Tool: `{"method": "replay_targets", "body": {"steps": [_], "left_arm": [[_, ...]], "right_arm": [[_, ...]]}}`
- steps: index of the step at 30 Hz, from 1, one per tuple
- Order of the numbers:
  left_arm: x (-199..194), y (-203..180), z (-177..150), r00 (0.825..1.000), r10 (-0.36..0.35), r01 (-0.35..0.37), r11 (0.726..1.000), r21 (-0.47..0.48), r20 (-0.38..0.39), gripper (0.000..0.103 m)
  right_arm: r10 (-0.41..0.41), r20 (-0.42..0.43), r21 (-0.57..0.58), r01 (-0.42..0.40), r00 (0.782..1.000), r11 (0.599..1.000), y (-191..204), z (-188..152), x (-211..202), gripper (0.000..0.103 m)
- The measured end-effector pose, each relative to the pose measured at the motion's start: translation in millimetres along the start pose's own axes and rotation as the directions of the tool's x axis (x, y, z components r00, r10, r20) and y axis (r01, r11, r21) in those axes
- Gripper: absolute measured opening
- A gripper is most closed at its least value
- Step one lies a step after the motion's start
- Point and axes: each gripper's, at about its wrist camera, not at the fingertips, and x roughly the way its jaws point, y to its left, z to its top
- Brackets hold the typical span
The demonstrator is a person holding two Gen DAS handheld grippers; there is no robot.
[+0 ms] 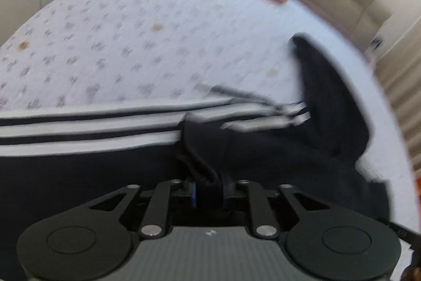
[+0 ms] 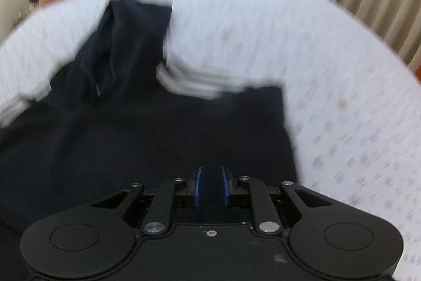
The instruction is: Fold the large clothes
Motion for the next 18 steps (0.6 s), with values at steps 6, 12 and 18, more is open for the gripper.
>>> {"method": "replay_targets", "body": {"steps": [6, 12, 18], "left_arm": [[-51, -16, 0, 0.968, 0.077, -0.079, 0.997, 0.000, 0.239, 0.045], [-16, -66, 0, 0.987, -0.133, 0.121, 0.984, 0.129, 0.093, 0.039], [39, -57, -23, 0.995, -0.095, 0.098, 0.990, 0.098, -0.036, 0.022]], "right_arm": [[0.005, 0.029, -0.078, -0.003, 1.000, 0.997, 23, 20, -27, 0.021], [0.209, 0.042, -0.130, -0.202, 0.977, 0.971, 85, 14, -53, 0.036], [0.177, -0.086, -0.121, -0.187, 0.980, 0.975, 105, 10, -13, 0.039]]}}
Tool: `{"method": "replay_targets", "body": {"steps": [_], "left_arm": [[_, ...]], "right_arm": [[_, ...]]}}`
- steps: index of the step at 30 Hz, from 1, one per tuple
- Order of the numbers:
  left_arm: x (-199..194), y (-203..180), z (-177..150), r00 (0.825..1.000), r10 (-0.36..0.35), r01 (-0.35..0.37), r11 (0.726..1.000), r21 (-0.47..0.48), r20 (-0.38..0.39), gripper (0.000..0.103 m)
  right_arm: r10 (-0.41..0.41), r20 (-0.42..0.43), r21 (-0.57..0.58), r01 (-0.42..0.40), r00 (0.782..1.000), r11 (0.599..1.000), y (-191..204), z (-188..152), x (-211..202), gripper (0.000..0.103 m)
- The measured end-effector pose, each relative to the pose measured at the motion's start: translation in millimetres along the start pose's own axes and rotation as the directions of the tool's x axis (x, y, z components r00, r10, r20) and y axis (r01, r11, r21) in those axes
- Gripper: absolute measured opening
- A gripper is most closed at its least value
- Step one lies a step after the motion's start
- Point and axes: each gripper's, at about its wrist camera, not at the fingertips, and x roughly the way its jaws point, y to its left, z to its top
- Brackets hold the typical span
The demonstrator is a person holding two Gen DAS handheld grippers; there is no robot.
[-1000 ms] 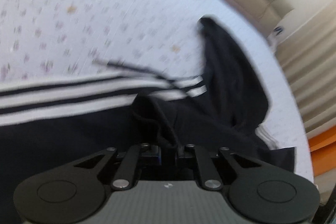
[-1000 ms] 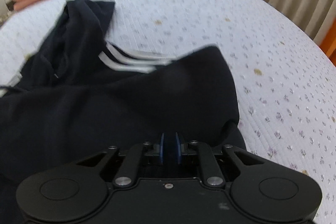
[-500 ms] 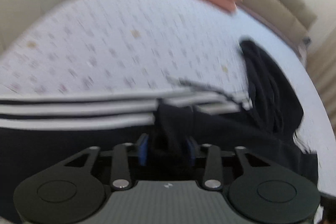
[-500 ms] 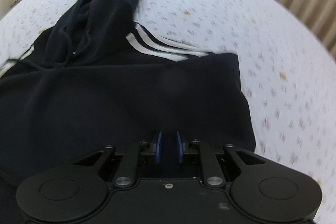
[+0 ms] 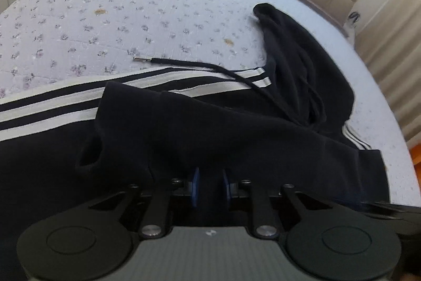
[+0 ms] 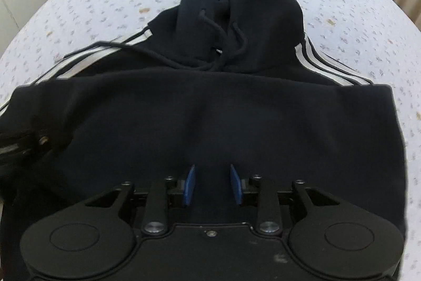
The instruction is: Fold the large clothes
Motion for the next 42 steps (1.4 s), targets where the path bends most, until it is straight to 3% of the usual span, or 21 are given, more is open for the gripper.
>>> {"method": "replay_targets", "body": {"steps": [5, 7, 9, 12, 13, 16, 20, 21, 23, 24, 26, 28, 30, 31, 33, 35, 38, 42], "left_arm": [[-70, 33, -12, 0.993, 0.006, 0.009, 0.991, -0.131, 0.118, 0.029], [-111, 59, -25, 0.983, 0.107, -0.075, 0.976, -0.203, 0.150, 0.039], [-141, 92, -40, 0.960, 0.228, -0.175, 0.943, -0.283, 0.166, 0.044], [-184, 153, -65, 0.892, 0.427, -0.331, 0.842, -0.426, 0.149, 0.044], [-199, 179, -74, 0.865, 0.486, -0.375, 0.792, -0.482, 0.126, 0.045], [-223, 235, -94, 0.824, 0.559, -0.380, 0.665, -0.643, 0.091, 0.046], [-233, 294, -117, 0.829, 0.553, -0.268, 0.524, -0.809, 0.083, 0.054], [-232, 305, -121, 0.831, 0.547, -0.224, 0.494, -0.840, 0.100, 0.062], [-230, 323, -126, 0.829, 0.545, -0.161, 0.449, -0.879, 0.126, 0.076], [-227, 331, -126, 0.824, 0.550, -0.139, 0.433, -0.891, 0.138, 0.078], [-222, 344, -123, 0.818, 0.558, -0.138, 0.429, -0.893, 0.142, 0.077], [-214, 354, -114, 0.824, 0.552, -0.177, 0.465, -0.867, 0.128, 0.076], [-201, 354, -103, 0.818, 0.568, -0.253, 0.492, -0.833, 0.087, 0.063], [-204, 355, -102, 0.811, 0.578, -0.264, 0.503, -0.823, 0.092, 0.054], [-206, 351, -94, 0.797, 0.594, -0.273, 0.512, -0.815, 0.107, 0.006], [-214, 339, -82, 0.771, 0.625, -0.304, 0.532, -0.790, 0.124, 0.005], [-227, 298, -61, 0.724, 0.661, -0.371, 0.612, -0.698, 0.195, 0.005], [-243, 220, -34, 0.700, 0.632, -0.362, 0.715, -0.598, 0.333, 0.005]], "right_arm": [[0.015, -0.023, -0.018, -0.015, 1.000, 1.000, 1, 3, -2, 0.040], [0.000, -0.022, -0.052, -0.001, 1.000, 0.999, 8, 2, -2, 0.042], [-0.017, -0.017, -0.075, 0.016, 1.000, 0.997, 15, 0, -1, 0.043], [-0.035, -0.006, -0.099, 0.034, 0.999, 0.995, 20, 0, 1, 0.044], [-0.038, -0.004, -0.102, 0.038, 0.999, 0.994, 22, 0, 1, 0.044], [-0.050, -0.006, -0.111, 0.049, 0.999, 0.993, 25, 0, 1, 0.044], [-0.063, -0.010, -0.134, 0.061, 0.998, 0.989, 28, 2, 2, 0.044], [-0.066, -0.009, -0.142, 0.064, 0.998, 0.988, 29, 1, 2, 0.044], [-0.071, -0.004, -0.157, 0.070, 0.997, 0.985, 30, 1, 1, 0.045], [-0.074, -0.002, -0.162, 0.073, 0.997, 0.984, 31, 0, 1, 0.045], [-0.078, 0.001, -0.166, 0.077, 0.997, 0.983, 32, 0, 1, 0.045], [-0.083, 0.000, -0.165, 0.082, 0.997, 0.983, 33, 0, 1, 0.045], [-0.086, 0.001, -0.168, 0.085, 0.996, 0.982, 34, 0, 1, 0.045], [-0.086, 0.002, -0.169, 0.085, 0.996, 0.982, 34, 0, 0, 0.045], [-0.078, 0.006, -0.169, 0.077, 0.997, 0.982, 32, -1, 0, 0.045], [-0.063, 0.018, -0.170, 0.065, 0.998, 0.983, 30, -2, 1, 0.045], [-0.044, 0.034, -0.168, 0.049, 0.998, 0.985, 27, -4, 0, 0.046], [-0.007, 0.050, -0.166, 0.015, 0.999, 0.986, 20, -6, -3, 0.047]]}}
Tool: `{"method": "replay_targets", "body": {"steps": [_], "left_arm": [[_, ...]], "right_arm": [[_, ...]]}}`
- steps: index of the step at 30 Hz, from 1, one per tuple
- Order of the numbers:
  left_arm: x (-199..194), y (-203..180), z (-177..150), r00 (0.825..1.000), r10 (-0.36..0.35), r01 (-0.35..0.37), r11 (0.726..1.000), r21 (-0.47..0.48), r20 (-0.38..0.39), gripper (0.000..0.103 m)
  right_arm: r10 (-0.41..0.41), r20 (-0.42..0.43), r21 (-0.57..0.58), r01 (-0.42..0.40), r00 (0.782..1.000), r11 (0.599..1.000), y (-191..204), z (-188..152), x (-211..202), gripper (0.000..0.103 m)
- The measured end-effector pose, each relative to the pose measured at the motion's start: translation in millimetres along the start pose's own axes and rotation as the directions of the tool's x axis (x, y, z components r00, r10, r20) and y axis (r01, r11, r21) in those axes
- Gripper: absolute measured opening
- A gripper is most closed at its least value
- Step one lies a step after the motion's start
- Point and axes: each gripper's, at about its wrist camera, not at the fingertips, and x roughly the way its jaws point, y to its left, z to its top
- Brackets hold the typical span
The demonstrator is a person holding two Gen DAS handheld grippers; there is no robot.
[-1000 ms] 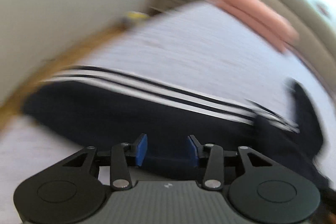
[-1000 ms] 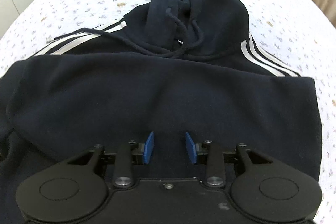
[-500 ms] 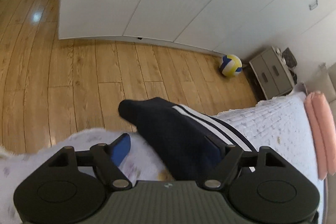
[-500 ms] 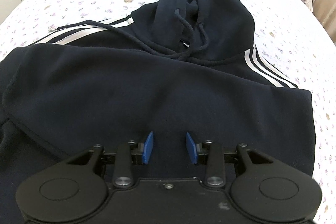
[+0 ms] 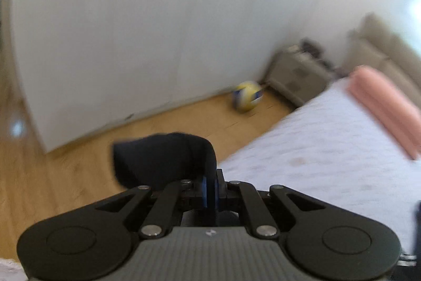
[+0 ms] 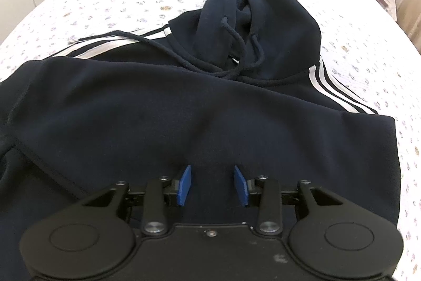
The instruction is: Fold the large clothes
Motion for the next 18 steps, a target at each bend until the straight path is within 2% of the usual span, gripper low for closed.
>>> {"method": "replay_targets", "body": {"steps": [2, 4, 5, 8, 11, 12, 13, 14, 15, 16, 17, 18], "left_arm": [[-23, -38, -4, 0.997, -0.074, 0.072, 0.996, 0.053, 0.036, 0.006], [-48, -86, -16, 0.982, -0.182, 0.174, 0.975, 0.134, 0.050, 0.006], [-58, -107, -23, 0.971, -0.234, 0.223, 0.960, 0.170, 0.045, 0.005], [-90, -179, -54, 0.919, -0.394, 0.377, 0.878, 0.294, -0.002, 0.005], [-118, -248, -99, 0.848, -0.524, 0.506, 0.757, 0.413, -0.078, 0.006], [-125, -267, -115, 0.820, -0.561, 0.548, 0.709, 0.444, -0.117, 0.006], [-134, -289, -137, 0.791, -0.591, 0.584, 0.650, 0.487, -0.159, 0.006], [-142, -308, -156, 0.769, -0.611, 0.604, 0.601, 0.524, -0.187, 0.007], [-148, -327, -180, 0.737, -0.632, 0.638, 0.530, 0.559, -0.241, 0.013], [-149, -339, -201, 0.715, -0.635, 0.659, 0.475, 0.583, -0.291, 0.016], [-145, -353, -227, 0.705, -0.614, 0.674, 0.427, 0.603, -0.354, 0.026], [-138, -361, -247, 0.706, -0.576, 0.685, 0.405, 0.606, -0.412, 0.039]], "right_arm": [[0.033, -0.001, 0.034, -0.033, 0.999, 0.999, -8, 0, -6, 0.048], [0.074, 0.013, 0.071, -0.074, 0.997, 0.995, -19, -2, -18, 0.048], [0.086, 0.025, 0.081, -0.088, 0.996, 0.993, -24, -4, -25, 0.048], [0.122, 0.058, 0.092, -0.127, 0.991, 0.988, -44, -10, -47, 0.049], [0.122, 0.081, 0.111, -0.131, 0.989, 0.985, -71, -17, -67, 0.049], [0.114, 0.086, 0.120, -0.124, 0.990, 0.985, -82, -19, -72, 0.051], [0.104, 0.090, 0.131, -0.115, 0.990, 0.985, -94, -22, -76, 0.053], [0.096, 0.092, 0.143, -0.108, 0.991, 0.984, -103, -25, -79, 0.054], [0.090, 0.089, 0.156, -0.103, 0.992, 0.982, -114, -29, -80, 0.055], [0.090, 0.079, 0.170, -0.102, 0.993, 0.980, -123, -32, -79, 0.057], [0.102, 0.062, 0.186, -0.111, 0.993, 0.976, -133, -36, -76, 0.057], [0.120, 0.047, 0.203, -0.127, 0.992, 0.971, -141, -38, -73, 0.057]]}}
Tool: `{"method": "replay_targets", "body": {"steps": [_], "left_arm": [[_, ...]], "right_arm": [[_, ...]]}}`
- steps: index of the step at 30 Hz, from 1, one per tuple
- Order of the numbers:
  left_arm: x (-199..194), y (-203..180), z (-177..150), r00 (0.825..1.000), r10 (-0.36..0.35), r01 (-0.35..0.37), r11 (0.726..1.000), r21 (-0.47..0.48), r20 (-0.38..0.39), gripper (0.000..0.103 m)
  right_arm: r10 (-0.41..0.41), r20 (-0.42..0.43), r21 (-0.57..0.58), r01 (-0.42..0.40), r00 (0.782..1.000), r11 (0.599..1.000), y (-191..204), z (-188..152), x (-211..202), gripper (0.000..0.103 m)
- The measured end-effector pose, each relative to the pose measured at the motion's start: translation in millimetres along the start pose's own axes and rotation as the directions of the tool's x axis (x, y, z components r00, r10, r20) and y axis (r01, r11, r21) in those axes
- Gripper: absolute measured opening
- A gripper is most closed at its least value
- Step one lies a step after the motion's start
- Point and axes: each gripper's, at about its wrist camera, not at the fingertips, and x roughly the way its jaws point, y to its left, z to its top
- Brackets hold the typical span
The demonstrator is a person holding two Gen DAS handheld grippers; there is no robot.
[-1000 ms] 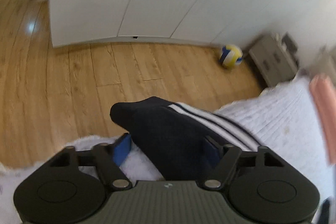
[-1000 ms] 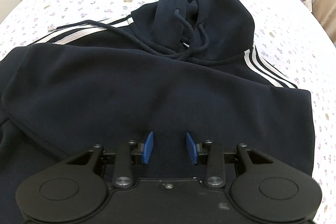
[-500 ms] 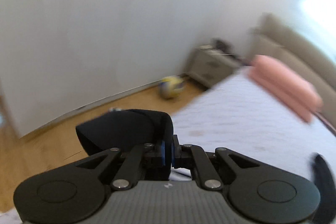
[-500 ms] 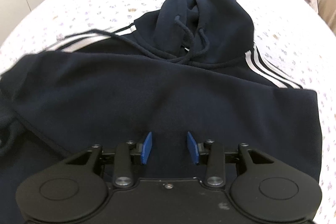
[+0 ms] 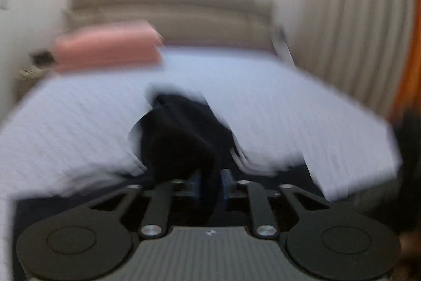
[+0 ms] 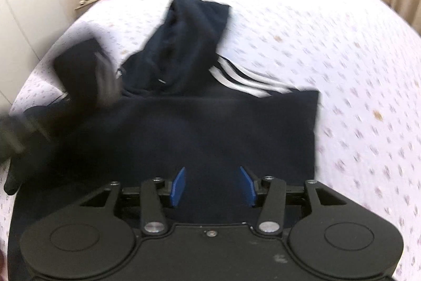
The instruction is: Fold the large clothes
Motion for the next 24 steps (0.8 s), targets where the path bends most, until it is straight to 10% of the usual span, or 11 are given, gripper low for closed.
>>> {"method": "replay_targets", "body": {"steps": [4, 10, 15, 20, 24], "left_arm": [[26, -12, -42, 0.982, -0.012, -0.004, 0.997, -0.082, -0.191, 0.040], [-3, 32, -46, 0.969, 0.098, -0.146, 0.968, -0.204, -0.227, 0.047], [-19, 75, -43, 0.958, 0.180, -0.241, 0.928, -0.286, -0.222, 0.046], [-23, 99, -42, 0.946, 0.235, -0.301, 0.894, -0.331, -0.224, 0.046], [-23, 117, -40, 0.936, 0.272, -0.334, 0.885, -0.324, -0.222, 0.045]], "right_arm": [[0.111, -0.011, 0.061, -0.110, 0.994, 0.992, -16, 2, 3, 0.072], [0.230, 0.076, 0.123, -0.238, 0.970, 0.963, -9, 28, 29, 0.080], [0.263, -0.023, 0.179, -0.255, 0.965, 0.950, -7, 49, 82, 0.079], [0.178, -0.049, -0.002, -0.179, 0.983, 0.984, 31, 46, 72, 0.007], [0.157, 0.042, -0.002, -0.157, 0.987, 0.988, 30, 50, 33, 0.005]]}}
